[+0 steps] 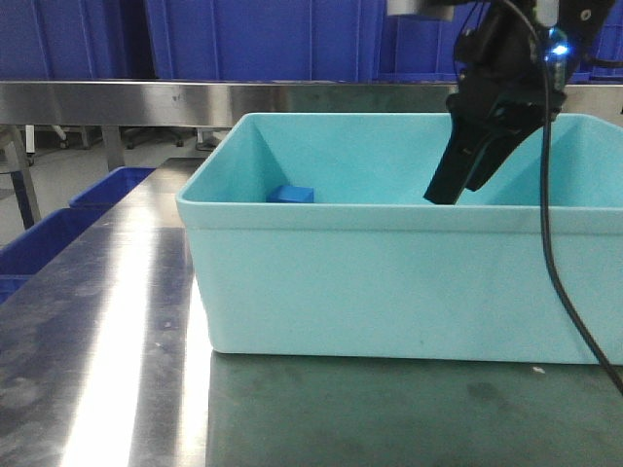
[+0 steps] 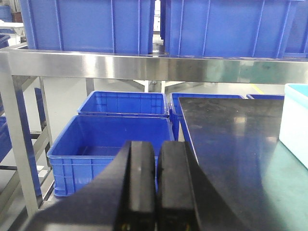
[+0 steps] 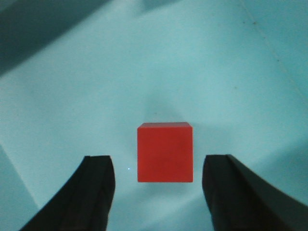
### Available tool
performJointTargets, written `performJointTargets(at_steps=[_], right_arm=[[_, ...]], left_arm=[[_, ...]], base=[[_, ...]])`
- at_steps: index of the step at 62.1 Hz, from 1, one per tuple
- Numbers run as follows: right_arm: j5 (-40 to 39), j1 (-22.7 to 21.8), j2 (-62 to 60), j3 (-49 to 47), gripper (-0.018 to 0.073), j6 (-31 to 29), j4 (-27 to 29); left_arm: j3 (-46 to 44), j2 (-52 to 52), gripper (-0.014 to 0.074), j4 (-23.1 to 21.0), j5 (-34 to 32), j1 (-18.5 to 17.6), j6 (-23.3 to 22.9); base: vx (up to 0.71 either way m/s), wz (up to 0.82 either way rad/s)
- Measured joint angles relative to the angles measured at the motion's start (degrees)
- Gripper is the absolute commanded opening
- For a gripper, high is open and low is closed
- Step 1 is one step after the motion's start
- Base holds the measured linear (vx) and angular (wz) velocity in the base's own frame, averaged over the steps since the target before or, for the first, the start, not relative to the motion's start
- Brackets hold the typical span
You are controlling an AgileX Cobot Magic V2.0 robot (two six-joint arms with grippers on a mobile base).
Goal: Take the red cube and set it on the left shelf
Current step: 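Lower the right gripper into the tub and close on the red cube, then lift the red cube out of the tub with the right gripper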
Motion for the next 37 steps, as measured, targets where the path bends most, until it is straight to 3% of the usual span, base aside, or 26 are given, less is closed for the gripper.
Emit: performJointTargets(at_steps=[24,37], right_arm=[[-2.37,0.00,6.54,-0.21,0.0490,-0.39,0.13],[-2.71,0.00,7.69,-0.32,0.0293,-0.51,0.13]], left_arm=[[0.00,0.00,0.0102,0.00,0.00,0.00,0.00],[0.00,0.00,0.0102,0.00,0.00,0.00,0.00]], base=[[0.00,0.00],[0.00,0.00]])
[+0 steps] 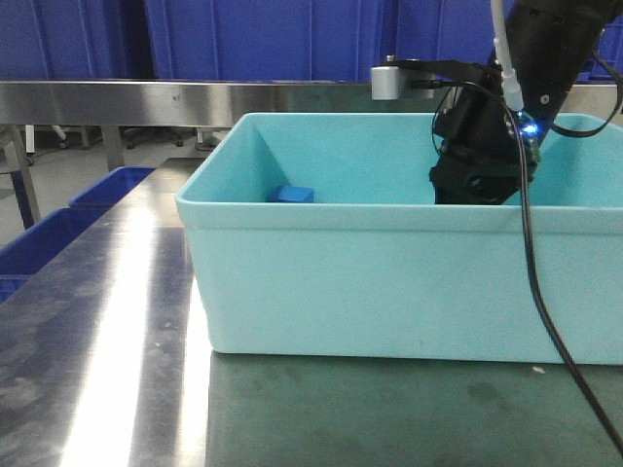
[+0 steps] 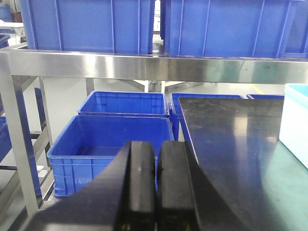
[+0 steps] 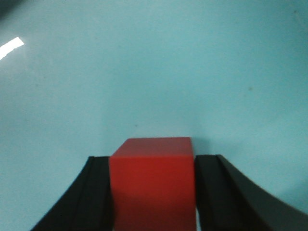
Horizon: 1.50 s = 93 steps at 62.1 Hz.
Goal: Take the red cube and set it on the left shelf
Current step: 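Lift the red cube out of the tub with the right gripper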
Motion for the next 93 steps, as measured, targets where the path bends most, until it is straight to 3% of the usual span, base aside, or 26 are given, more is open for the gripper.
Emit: performJointTargets(at_steps=[11,27,46,62,93], right_arm=[[1.92,0.00,0.00,-1.54,0.0148,0.14,0.12],[4.77,0.00,-3.33,-6.54,0.0148,7.50,1.45],[-3.64,0.00,-16.65,-4.35,0.0148,21.78,0.93],[-12.95,0.00,-31.51,9.79,0.0148,34.23,-7.70],[-33.24,0.00,-64.71,44.83,0.0148,35.93,-9.27]], left_arm=[[0.00,0.00,0.0102,0.00,0.00,0.00,0.00],[0.00,0.00,0.0102,0.00,0.00,0.00,0.00],[0.00,0.00,0.0102,0.00,0.00,0.00,0.00],[0.00,0.00,0.0102,0.00,0.00,0.00,0.00],[0.00,0.00,0.0102,0.00,0.00,0.00,0.00]], base=[[0.00,0.00],[0.00,0.00],[0.00,0.00],[0.00,0.00],[0.00,0.00]])
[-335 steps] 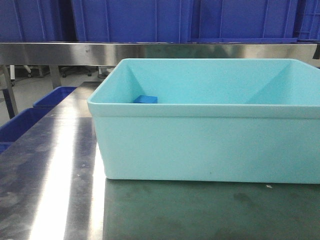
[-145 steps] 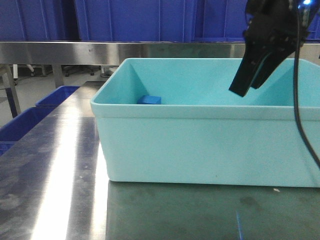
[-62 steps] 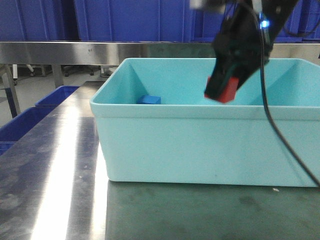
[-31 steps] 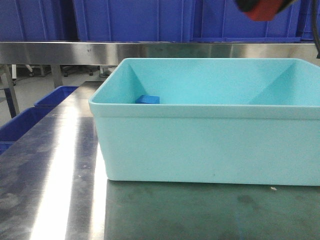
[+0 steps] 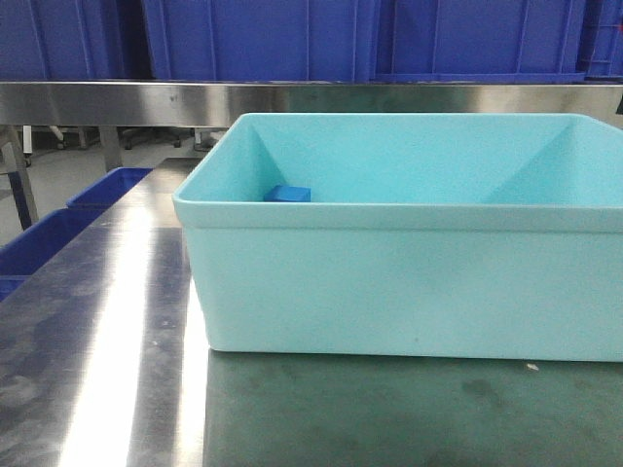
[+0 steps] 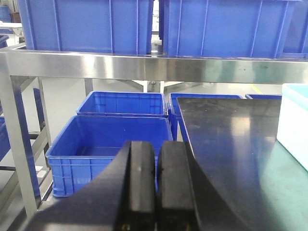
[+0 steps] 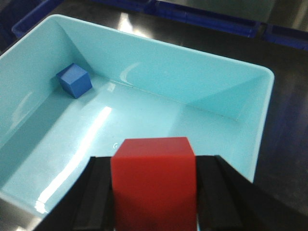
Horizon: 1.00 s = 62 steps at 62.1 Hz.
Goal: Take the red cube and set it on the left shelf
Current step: 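Lift the red cube out of the tub with the right gripper, then drive the base away from the table toward the blue-bin shelf rack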
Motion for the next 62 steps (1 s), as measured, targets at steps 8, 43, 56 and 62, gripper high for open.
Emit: performJointTargets(at_steps=[8,43,56,62], right_arm=[[-2.95,0.00,-6.81,5.81,0.0148,0.07,0.00],[-6.71,0.00,-18.48,8.94,0.0148,0.07,0.00],[-6.71,0.00,-18.48,8.94,0.0148,0.07,0.00],[-6.71,0.00,-18.48,8.94,0.0148,0.07,0.00]], left_arm=[[0.00,0.00,0.0102,0.00,0.00,0.00,0.00],[0.00,0.00,0.0102,0.00,0.00,0.00,0.00],[0.00,0.00,0.0102,0.00,0.00,0.00,0.00],[0.00,0.00,0.0102,0.00,0.00,0.00,0.00]], base=[[0.00,0.00],[0.00,0.00],[-0.01,0.08],[-0.03,0.16]])
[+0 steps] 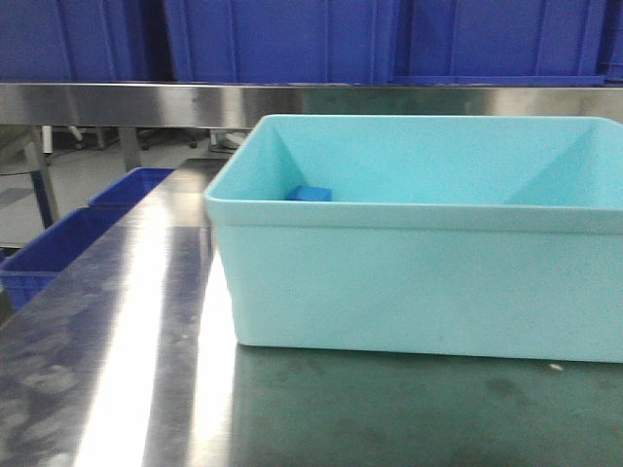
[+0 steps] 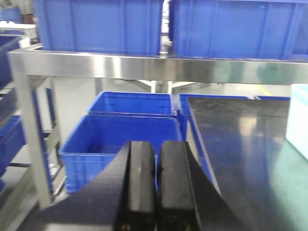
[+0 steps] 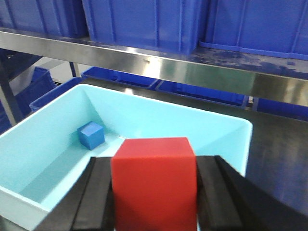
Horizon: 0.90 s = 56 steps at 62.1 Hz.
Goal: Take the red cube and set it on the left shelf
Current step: 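Drive the base away from the table toward the blue-bin shelf rack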
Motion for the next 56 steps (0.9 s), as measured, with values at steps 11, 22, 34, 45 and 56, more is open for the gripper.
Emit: performJointTargets(at_steps=[11,22,34,45,56], right_arm=[[0.00,0.00,0.00,0.00,0.0148,0.07,0.00],[0.00,0.00,0.00,0.00,0.0148,0.07,0.00],[0.00,0.00,0.00,0.00,0.0148,0.07,0.00],[0.00,0.00,0.00,0.00,0.0148,0.07,0.00],[0.00,0.00,0.00,0.00,0.0148,0.07,0.00]], left_arm=[[0.00,0.00,0.0102,0.00,0.00,0.00,0.00],[0.00,0.00,0.0101,0.00,0.00,0.00,0.00],[0.00,0.00,0.0102,0.00,0.00,0.00,0.00],[0.00,0.00,0.0102,0.00,0.00,0.00,0.00],[0.00,0.00,0.0101,0.00,0.00,0.00,0.00]], base=[[-0.04,0.24],[-0.06,0.56],[-0.10,0.78],[-0.11,0.83],[-0.15,0.87]])
